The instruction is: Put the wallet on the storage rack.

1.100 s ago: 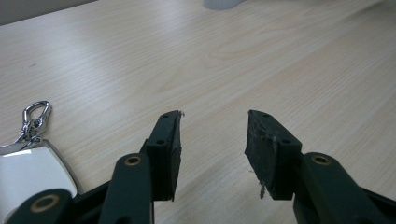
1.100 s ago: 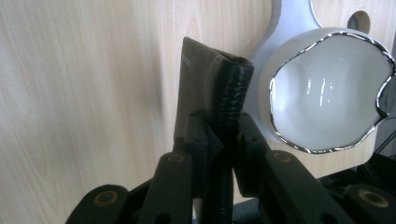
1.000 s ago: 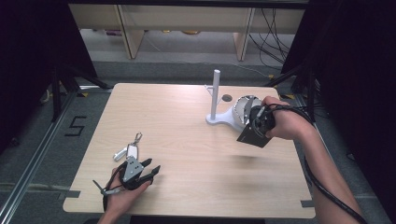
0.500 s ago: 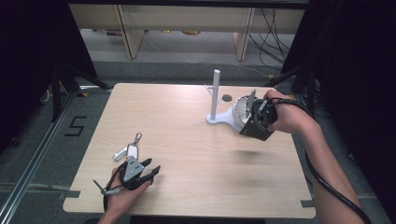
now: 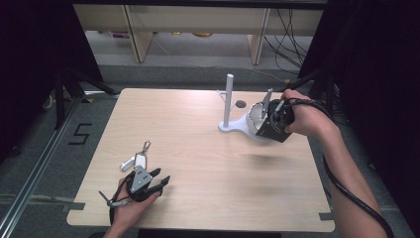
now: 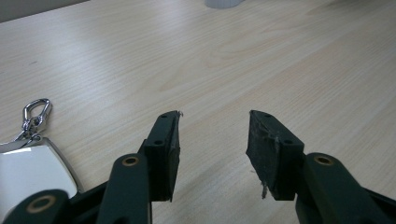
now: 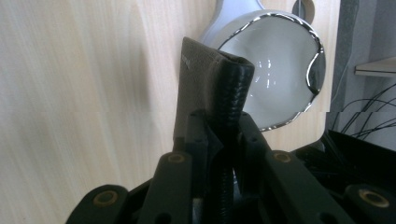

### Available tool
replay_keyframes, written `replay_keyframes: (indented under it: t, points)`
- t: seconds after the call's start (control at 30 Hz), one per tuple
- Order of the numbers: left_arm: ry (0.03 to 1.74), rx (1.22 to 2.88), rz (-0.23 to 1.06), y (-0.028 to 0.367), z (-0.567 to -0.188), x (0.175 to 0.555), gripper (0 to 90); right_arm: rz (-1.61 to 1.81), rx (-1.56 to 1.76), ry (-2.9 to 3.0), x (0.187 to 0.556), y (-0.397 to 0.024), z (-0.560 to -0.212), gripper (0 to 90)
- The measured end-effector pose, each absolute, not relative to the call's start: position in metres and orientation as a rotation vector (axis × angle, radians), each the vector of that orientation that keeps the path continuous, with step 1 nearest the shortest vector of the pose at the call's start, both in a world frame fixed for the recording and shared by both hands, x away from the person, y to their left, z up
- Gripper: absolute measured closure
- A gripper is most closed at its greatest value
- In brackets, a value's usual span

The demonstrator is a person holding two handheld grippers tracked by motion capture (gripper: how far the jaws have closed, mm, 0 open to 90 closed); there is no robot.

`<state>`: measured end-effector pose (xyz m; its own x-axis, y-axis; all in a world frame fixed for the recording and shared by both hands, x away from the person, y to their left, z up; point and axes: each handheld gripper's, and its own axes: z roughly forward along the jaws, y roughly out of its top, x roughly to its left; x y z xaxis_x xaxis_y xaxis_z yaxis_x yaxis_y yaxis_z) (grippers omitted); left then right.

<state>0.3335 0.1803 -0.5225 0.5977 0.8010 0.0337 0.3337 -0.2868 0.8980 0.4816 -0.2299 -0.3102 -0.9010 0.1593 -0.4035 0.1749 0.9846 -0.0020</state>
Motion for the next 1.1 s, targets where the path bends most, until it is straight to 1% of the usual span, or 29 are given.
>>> replay_keyframes:
  t: [0.13,0.17,0.23,0.3,0.4,0.63,1.1]
  points:
    - [0.915,1.875,0.612,0.18,-0.522,0.333,53.3,-0.044,0.187,2.694,0.488,-0.232,-0.309,79.0]
    - [0.915,1.874,0.612,0.18,-0.522,0.334,53.3,-0.058,0.259,2.701,0.486,-0.231,-0.308,79.0]
    - [0.915,1.875,0.612,0.181,-0.522,0.334,53.4,-0.038,0.194,2.676,0.49,-0.233,-0.307,79.0]
    - [0.919,1.872,0.616,0.18,-0.522,0.333,53.3,-0.048,0.291,2.668,0.49,-0.233,-0.306,79.0]
    - [0.917,1.87,0.613,0.18,-0.522,0.334,53.3,-0.034,0.236,2.647,0.494,-0.234,-0.306,78.9]
    - [0.917,1.873,0.611,0.181,-0.522,0.334,53.2,-0.046,0.269,2.627,0.499,-0.232,-0.303,79.0]
    - [0.918,1.874,0.61,0.181,-0.522,0.334,53.0,-0.005,0.236,2.579,0.517,-0.233,-0.312,79.0]
